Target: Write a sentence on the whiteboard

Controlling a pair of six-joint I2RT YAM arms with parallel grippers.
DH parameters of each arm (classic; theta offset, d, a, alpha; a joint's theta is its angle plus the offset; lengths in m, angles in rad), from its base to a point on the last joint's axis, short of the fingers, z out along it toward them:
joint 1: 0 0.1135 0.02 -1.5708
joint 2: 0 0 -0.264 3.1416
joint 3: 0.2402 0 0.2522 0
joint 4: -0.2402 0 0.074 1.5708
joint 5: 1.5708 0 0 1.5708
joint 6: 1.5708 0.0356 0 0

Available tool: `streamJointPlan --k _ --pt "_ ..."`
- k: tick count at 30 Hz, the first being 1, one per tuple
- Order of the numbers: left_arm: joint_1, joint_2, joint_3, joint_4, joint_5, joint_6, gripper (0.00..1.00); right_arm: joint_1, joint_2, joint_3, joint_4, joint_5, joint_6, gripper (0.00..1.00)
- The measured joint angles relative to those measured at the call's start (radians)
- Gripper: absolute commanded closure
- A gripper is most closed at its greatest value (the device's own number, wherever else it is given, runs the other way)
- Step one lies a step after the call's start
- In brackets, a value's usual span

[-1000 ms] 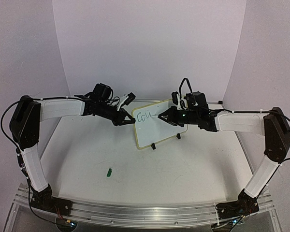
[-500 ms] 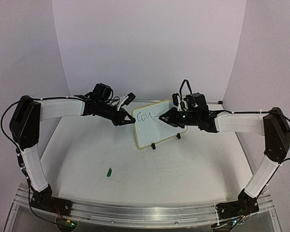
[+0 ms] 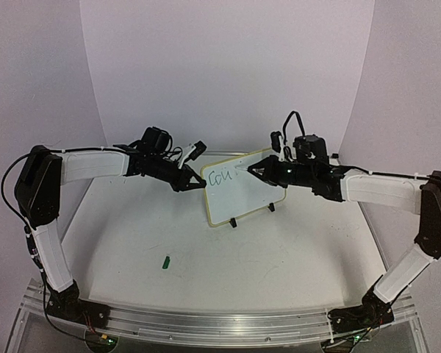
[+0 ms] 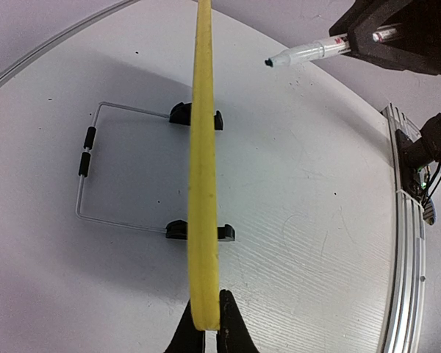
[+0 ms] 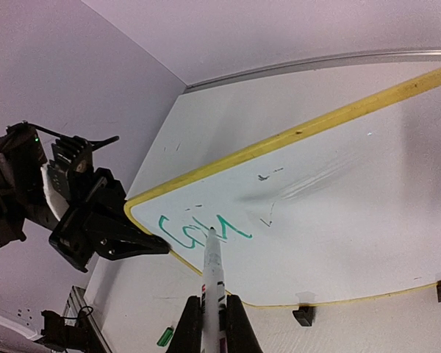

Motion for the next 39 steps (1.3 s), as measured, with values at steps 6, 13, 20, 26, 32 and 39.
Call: streamJointPlan --k 6,13,20,26,32,39 --pt "0.000 0.000 0.000 0.000 0.000 0.000 1.00 -0.004 -0.011 -0.015 0.002 -0.014 -0.030 1.00" --pt "-0.001 0.000 0.000 0.000 0.000 0.000 1.00 -0.007 -0.027 -0.023 -0.039 -0.055 -0.092 1.00" --pt "-0.001 0.000 0.000 0.000 0.000 0.000 1.00 -0.022 -0.033 -0.023 -0.063 -0.120 -0.131 1.00" --pt "-0.001 0.000 0.000 0.000 0.000 0.000 1.00 -0.065 -0.032 -0.023 -0.076 -0.195 -0.151 1.00" --pt "-0.001 0.000 0.000 0.000 -0.001 0.000 1.00 -0.110 0.003 -0.012 -0.081 -0.267 -0.173 1.00" --pt "-0.001 0.001 0.001 -0.001 -0.001 0.000 1.00 -0.125 0.037 0.022 -0.084 -0.297 -0.201 1.00"
